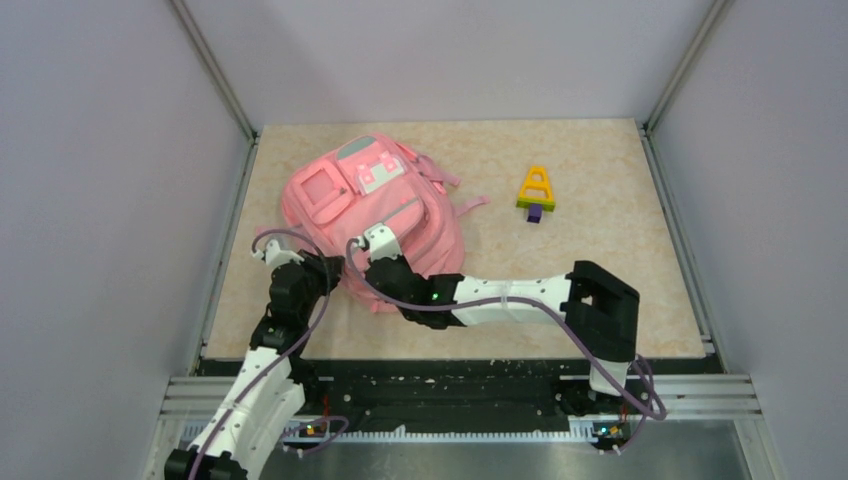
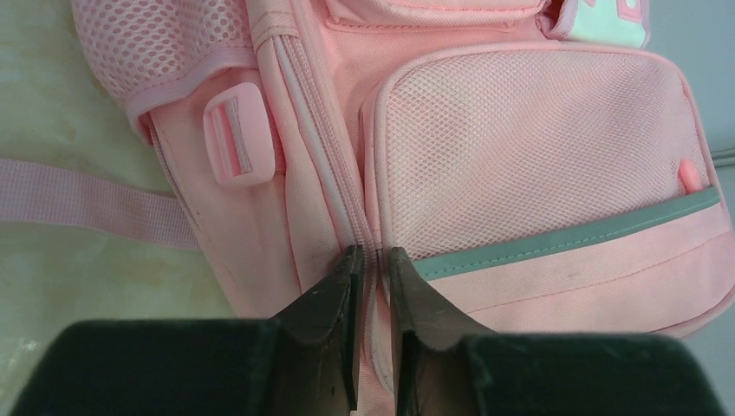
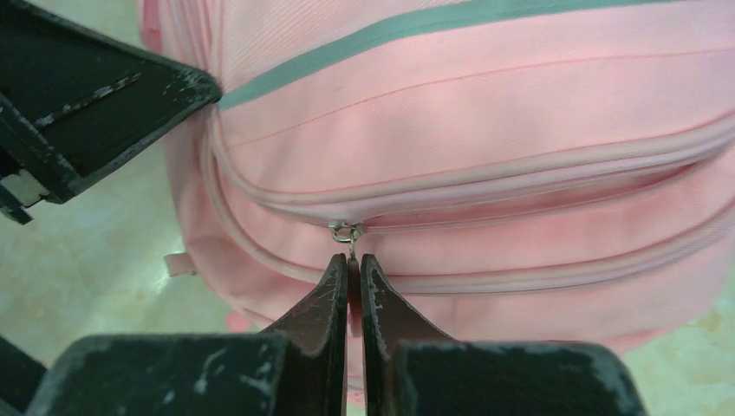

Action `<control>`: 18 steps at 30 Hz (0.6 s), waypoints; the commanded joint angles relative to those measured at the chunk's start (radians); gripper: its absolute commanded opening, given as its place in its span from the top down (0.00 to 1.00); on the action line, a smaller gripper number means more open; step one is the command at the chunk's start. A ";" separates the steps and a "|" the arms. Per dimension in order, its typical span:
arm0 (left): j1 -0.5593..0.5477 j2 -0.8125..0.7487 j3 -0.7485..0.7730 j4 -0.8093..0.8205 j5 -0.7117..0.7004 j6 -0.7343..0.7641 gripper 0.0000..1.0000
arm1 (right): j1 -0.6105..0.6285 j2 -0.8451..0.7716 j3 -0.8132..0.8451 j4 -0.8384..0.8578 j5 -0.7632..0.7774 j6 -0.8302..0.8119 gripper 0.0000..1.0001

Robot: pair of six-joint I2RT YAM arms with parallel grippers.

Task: Pack the student bag
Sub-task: Zip the student bag at the center of the board.

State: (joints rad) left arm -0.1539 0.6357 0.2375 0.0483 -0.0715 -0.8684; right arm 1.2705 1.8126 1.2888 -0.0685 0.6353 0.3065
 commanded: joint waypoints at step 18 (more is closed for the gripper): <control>0.048 0.269 0.150 0.176 -0.173 0.234 1.00 | -0.606 -0.200 -0.134 0.158 -0.375 -0.339 1.00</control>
State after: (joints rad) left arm -0.1200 0.8822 0.3443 0.1886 -0.1722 -0.6998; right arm 0.8059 1.6295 1.1328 0.0219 0.3912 0.1001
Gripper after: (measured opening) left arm 0.030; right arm 0.017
